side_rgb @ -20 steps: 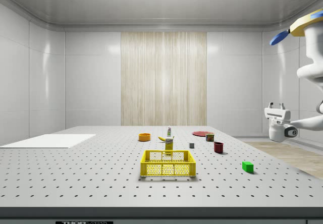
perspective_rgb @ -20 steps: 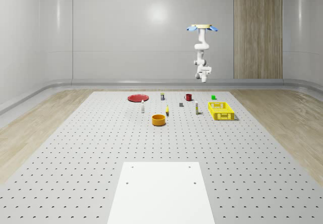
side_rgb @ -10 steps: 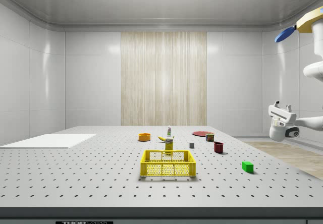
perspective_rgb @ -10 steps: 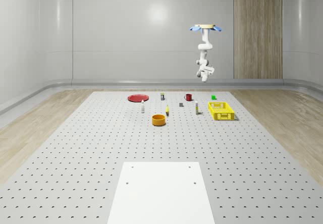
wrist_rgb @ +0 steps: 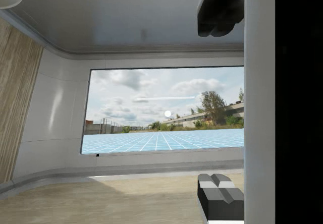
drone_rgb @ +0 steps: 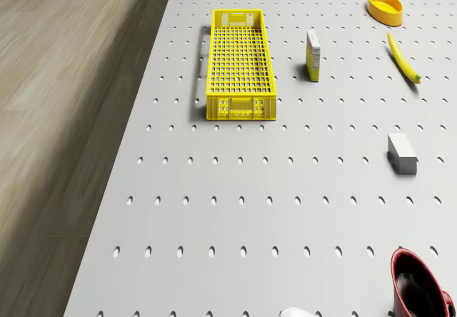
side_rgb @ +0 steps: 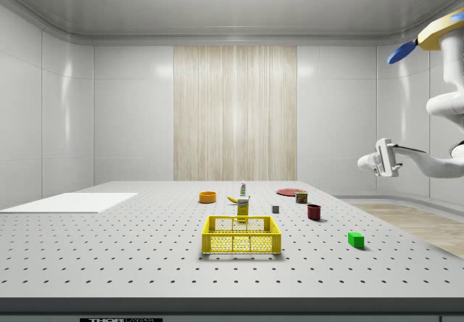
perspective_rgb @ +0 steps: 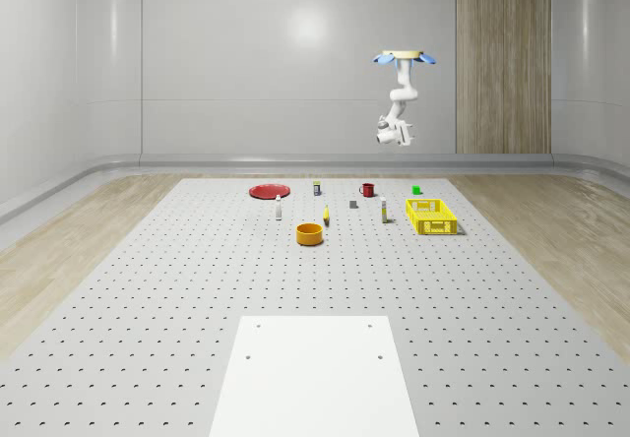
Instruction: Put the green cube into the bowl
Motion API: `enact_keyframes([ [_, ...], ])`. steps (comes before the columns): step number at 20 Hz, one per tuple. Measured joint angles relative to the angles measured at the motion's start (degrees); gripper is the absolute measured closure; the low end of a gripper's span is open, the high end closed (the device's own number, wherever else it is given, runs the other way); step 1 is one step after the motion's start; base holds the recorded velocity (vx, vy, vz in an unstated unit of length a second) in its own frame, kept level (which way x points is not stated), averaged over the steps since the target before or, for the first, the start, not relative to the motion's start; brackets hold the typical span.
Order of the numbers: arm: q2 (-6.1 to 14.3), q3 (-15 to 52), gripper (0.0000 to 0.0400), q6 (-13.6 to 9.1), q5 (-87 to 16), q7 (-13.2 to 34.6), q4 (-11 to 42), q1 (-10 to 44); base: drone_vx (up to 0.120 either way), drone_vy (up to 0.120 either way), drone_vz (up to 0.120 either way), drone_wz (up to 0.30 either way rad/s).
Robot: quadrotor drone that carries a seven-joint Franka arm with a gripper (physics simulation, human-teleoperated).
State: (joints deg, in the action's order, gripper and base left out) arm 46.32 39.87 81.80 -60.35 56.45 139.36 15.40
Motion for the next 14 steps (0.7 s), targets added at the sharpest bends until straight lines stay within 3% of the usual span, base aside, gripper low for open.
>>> enact_keyframes([
  [3,2.52,9.99,0.0000,-1.36,-19.21,7.15,11.07,7.48,0.120,0.000,-0.120,0.000],
  [6,4.86,17.63,0.0000,-4.88,-34.43,14.78,19.05,16.70,0.120,0.000,-0.120,0.000],
  [10,7.71,24.29,0.0000,-10.10,-46.14,22.78,24.12,28.00,0.120,0.000,-0.120,0.000],
  [14,10.14,28.01,0.0000,-13.43,-51.11,27.70,25.86,35.49,0.120,0.000,-0.120,0.000],
])
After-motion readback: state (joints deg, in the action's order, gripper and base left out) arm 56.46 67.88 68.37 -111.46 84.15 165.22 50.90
